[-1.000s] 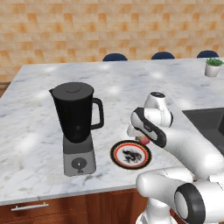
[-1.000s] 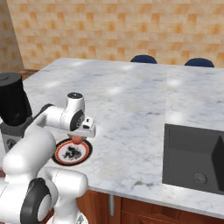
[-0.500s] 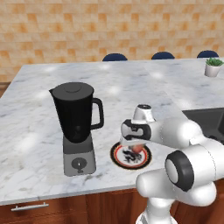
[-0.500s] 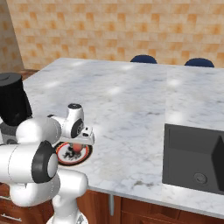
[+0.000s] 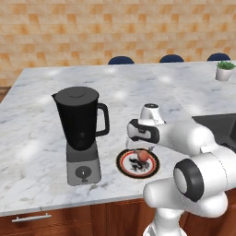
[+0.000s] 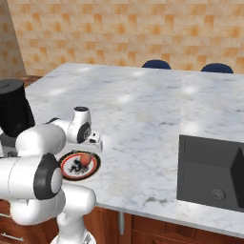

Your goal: Pick the apple and peach from the fridge and place them on the plate next to the blender to make a fruit smoothie.

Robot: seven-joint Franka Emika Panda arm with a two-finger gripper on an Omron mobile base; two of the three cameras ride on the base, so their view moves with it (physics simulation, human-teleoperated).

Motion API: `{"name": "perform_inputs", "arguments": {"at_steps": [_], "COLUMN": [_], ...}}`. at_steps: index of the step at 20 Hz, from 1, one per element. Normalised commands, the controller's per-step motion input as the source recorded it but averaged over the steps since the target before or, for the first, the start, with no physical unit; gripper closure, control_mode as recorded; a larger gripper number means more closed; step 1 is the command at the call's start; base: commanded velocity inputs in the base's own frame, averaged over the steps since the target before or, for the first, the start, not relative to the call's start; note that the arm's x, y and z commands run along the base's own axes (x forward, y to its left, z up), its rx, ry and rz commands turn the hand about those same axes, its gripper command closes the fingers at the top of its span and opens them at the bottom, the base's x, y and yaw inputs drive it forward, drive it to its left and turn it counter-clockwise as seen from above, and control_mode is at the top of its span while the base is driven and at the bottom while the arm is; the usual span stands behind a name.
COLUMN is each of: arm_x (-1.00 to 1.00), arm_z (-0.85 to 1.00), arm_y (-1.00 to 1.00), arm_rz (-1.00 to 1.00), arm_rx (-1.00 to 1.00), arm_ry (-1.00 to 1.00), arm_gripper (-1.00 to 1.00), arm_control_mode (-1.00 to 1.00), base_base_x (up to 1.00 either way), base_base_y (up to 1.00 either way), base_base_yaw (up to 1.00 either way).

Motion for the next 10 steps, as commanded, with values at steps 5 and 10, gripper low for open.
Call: {"name": "perform_inputs", "arguments": {"at_steps": [5,10], "arm_x": [-0.62,-1.0], "arm_z": [0.75,0.8], "arm_y": [0.01,0.0], "arm_rz": [-0.03,-0.07], "arm_rx": [-0.02,-0.03], "arm_ry": [-0.05,-0.13], "arm_gripper": [-1.0,-1.0], "arm_control_mode": [-1.0,-1.0], "base_base_x": [0.0,0.0], "base_base_y": [0.0,0.0], "base_base_yaw": [0.0,0.0]}}
